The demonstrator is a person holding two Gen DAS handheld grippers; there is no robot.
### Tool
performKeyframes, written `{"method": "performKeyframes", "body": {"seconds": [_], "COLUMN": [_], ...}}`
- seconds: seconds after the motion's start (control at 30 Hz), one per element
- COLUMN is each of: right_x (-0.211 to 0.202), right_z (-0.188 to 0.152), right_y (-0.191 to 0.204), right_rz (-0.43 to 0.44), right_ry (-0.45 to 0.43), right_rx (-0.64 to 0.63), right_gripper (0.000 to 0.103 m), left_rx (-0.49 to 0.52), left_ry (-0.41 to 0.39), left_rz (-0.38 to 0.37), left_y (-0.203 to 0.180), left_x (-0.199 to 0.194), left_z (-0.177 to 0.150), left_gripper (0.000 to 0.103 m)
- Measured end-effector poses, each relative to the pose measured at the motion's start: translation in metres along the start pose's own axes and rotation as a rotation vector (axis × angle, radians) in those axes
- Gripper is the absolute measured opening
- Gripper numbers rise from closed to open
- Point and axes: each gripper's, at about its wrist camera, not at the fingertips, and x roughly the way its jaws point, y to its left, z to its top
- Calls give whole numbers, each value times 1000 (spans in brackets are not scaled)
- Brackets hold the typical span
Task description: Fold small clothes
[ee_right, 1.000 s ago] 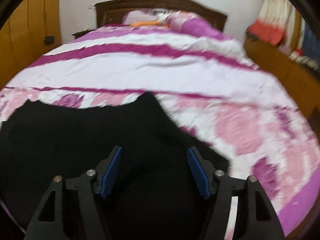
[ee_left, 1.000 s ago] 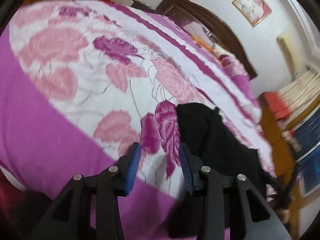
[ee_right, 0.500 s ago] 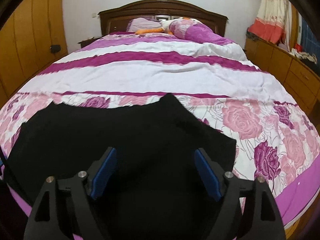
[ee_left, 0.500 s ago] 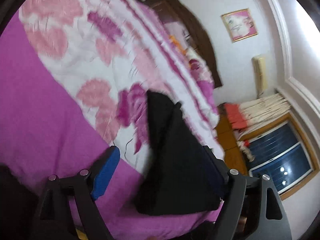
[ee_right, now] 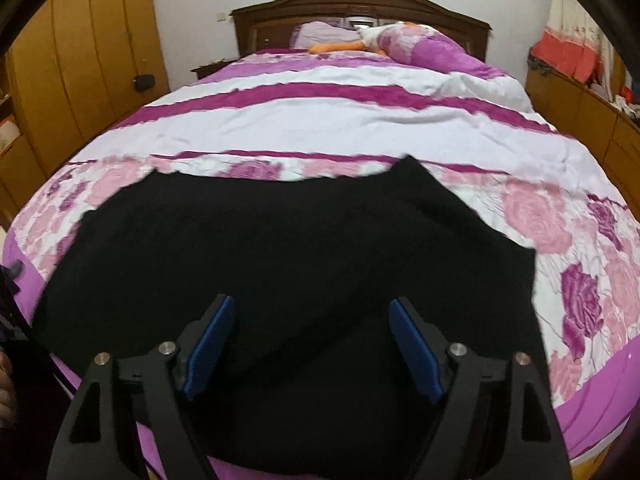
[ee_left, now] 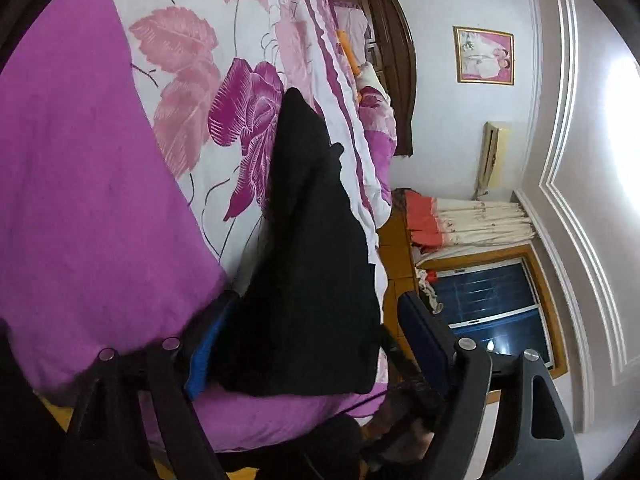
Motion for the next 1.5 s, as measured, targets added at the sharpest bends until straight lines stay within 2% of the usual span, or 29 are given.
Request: {"method": "performKeyframes", "body": {"seconds": [0.03, 0.1, 0.17, 0.2, 0.27, 0.33, 0.4, 0.5, 0.53, 0.57, 0.63, 0.7, 0.83, 0.93, 1.13, 1.2, 1.3, 1.33, 1.4, 1.43, 1.47, 1.5], "right_x": [-2, -3, -1, 0, 4, 13, 27, 47, 56, 68, 83, 101, 131, 147, 152, 154, 160, 162, 161, 159, 156, 154], "right_z": [3, 13, 26, 35, 54, 73, 84, 94, 95, 96, 92, 86, 78, 74, 73, 74, 80, 81, 86, 86, 87, 87], "right_y": [6, 30, 61, 79, 118, 158, 193, 244, 259, 278, 296, 311, 318, 315, 320, 315, 300, 296, 291, 293, 294, 294], "right_rz": [23, 96, 144, 165, 179, 169, 140, 123, 78, -5, -90, -155, -283, -421, -553, -549, -517, -498, -446, -444, -483, -484], "right_ry": [2, 20, 58, 75, 107, 188, 297, 406, 422, 427, 428, 468, 538, 545, 500, 518, 566, 580, 596, 592, 576, 572], "right_rx": [-13, -64, -135, -181, -256, -309, -332, -383, -412, -458, -518, -562, -550, -529, -549, -513, -393, -356, -300, -305, -324, -317], "right_gripper": [84, 87, 87, 87, 87, 87, 87, 88, 88, 88, 88, 88, 88, 90, 90, 90, 89, 86, 62, 39, 22, 22], "left_rx": [-9, -38, -4, 17, 36, 55, 90, 116, 121, 127, 152, 177, 189, 178, 180, 178, 187, 190, 195, 196, 199, 204], "left_ry": [-3, -9, -16, -26, -27, -15, -14, -9, -9, -9, -12, -11, -9, -6, -5, -6, -10, -12, -14, -14, -14, -14], "left_rz": [-1, 30, 134, 182, 203, 190, 207, 224, 226, 226, 237, 248, 244, 240, 238, 238, 248, 250, 251, 251, 251, 253], "left_y": [1, 6, 3, 2, 2, -1, -4, -4, -3, -3, -5, -7, -9, -7, -10, -10, -12, -14, -16, -14, -15, -15], "left_x": [-1, -2, 2, 5, 11, 13, 16, 18, 17, 17, 20, 21, 21, 21, 23, 23, 24, 29, 30, 26, 27, 27], "left_z": [-2, -8, -17, -20, -17, -14, -13, -10, -9, -9, -9, -10, -10, -7, -5, -5, -6, -7, -8, -8, -8, -9], "left_gripper": [69, 56, 18, 10, 0, 0, 0, 0, 0, 0, 0, 0, 0, 0, 0, 0, 0, 0, 0, 0, 0, 0]}}
